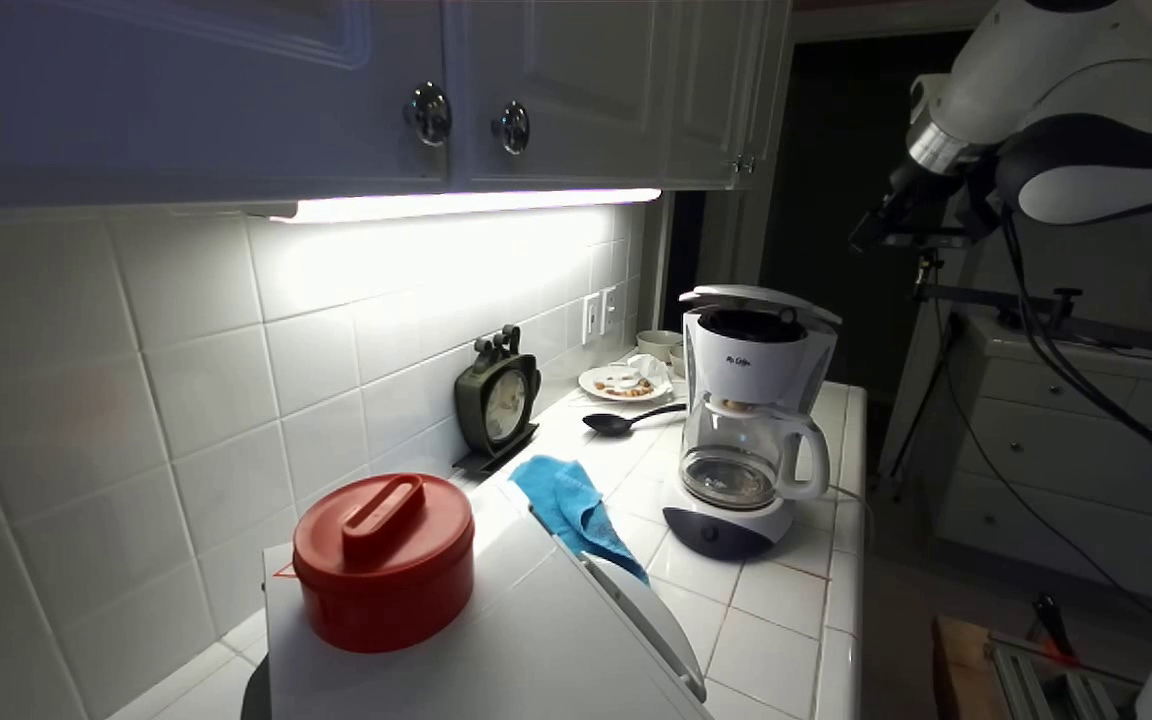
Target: Open the lid of the coffee maker, remove the black bowl from it and put it on the counter
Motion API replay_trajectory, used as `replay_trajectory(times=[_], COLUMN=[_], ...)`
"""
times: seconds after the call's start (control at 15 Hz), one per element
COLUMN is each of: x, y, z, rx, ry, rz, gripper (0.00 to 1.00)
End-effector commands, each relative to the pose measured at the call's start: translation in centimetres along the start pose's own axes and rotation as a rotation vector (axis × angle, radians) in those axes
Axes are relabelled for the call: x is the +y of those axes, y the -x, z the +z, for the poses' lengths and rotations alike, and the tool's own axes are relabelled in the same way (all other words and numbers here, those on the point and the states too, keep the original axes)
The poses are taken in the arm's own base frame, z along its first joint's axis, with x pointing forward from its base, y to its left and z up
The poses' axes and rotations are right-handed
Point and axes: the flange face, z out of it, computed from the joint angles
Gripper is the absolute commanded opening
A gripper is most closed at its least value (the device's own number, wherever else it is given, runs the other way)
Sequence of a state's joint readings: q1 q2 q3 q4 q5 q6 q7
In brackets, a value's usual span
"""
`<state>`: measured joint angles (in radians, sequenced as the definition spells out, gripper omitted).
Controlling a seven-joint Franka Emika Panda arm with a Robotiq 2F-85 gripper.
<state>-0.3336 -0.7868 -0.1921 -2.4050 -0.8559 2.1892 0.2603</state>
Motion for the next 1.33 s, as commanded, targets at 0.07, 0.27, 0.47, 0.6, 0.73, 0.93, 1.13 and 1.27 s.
replay_trajectory(times=[0.07, 0.27, 0.47, 0.6, 0.73, 0.93, 1.13, 1.27], x=[-3.8, -6.7, -8.4, -9.3, -10.2, -11.3, -11.7, -11.7], y=[-1.9, -2.6, -3.0, -3.2, -3.3, -3.6, -4.1, -4.5], z=[-2.2, -3.8, -5.2, -5.8, -5.8, -4.7, -3.6, -2.7], rx=[0.041, 0.052, 0.047, 0.048, 0.031, -0.003, -0.008, -0.015], ry=[-0.221, -0.36, -0.459, -0.515, -0.552, -0.528, -0.484, -0.445], rz=[-0.097, -0.185, -0.258, -0.296, -0.331, -0.378, -0.438, -0.47], gripper=[1.0, 1.0, 1.0, 1.0, 1.0, 1.0, 1.0, 1.0])
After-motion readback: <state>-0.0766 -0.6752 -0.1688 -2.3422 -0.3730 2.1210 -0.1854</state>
